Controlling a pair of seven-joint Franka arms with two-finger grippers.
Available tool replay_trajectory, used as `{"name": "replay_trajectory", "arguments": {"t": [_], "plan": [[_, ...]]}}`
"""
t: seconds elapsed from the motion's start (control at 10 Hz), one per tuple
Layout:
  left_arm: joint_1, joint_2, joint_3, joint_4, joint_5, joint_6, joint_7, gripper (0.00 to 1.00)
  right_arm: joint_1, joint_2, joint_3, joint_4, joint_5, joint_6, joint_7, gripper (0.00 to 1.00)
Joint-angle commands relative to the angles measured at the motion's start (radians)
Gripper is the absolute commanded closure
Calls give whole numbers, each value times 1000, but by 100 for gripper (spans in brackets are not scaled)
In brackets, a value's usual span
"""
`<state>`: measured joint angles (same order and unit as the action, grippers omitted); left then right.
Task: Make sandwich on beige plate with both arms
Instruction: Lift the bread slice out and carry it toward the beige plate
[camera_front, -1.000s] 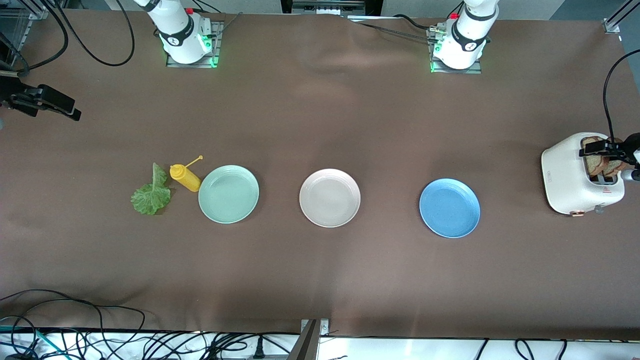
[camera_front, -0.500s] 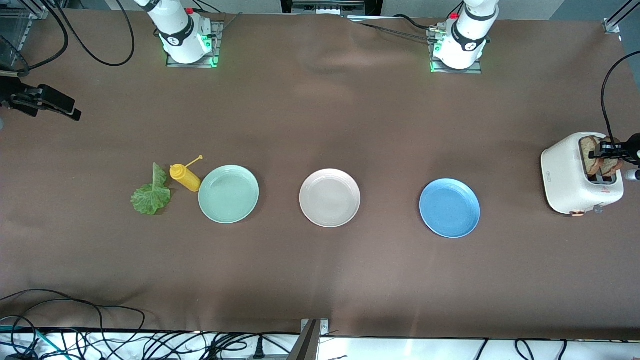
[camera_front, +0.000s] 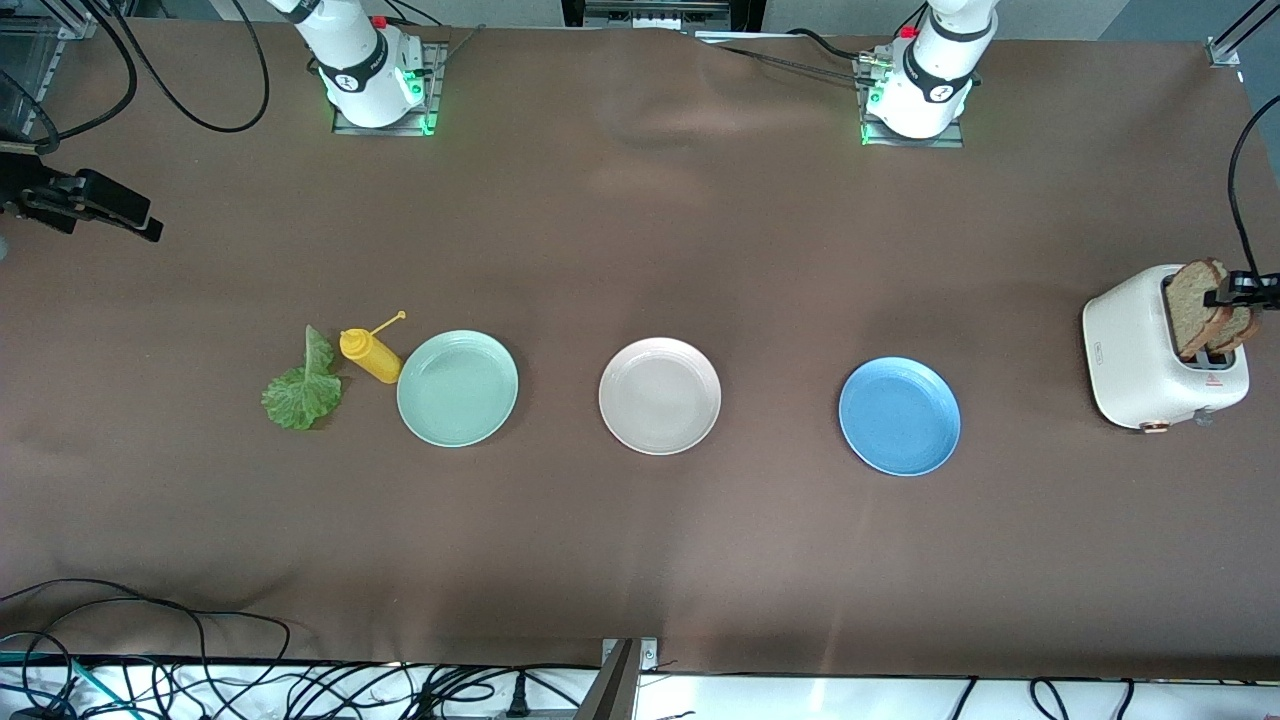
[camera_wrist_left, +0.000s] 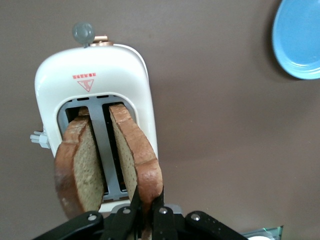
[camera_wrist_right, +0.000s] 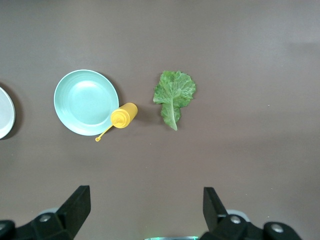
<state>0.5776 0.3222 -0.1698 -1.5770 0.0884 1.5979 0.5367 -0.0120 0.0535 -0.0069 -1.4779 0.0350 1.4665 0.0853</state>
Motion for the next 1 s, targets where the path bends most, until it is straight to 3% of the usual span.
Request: {"name": "replay_trajectory", "arguments": {"t": [0.0,0.6,0.9], "plan": [[-8,-11,-36,75,-50,-100,-24,100,-3,-6,4,5,11,-12,11,0],[-8,-5,-184,61,-398,-161,-358,100,-3,-4,1,5,5,-12,4,0],[-56,56,-194,58,-568,-124,-443,100,-3,-3,-1,1,5,-12,4,0]]}}
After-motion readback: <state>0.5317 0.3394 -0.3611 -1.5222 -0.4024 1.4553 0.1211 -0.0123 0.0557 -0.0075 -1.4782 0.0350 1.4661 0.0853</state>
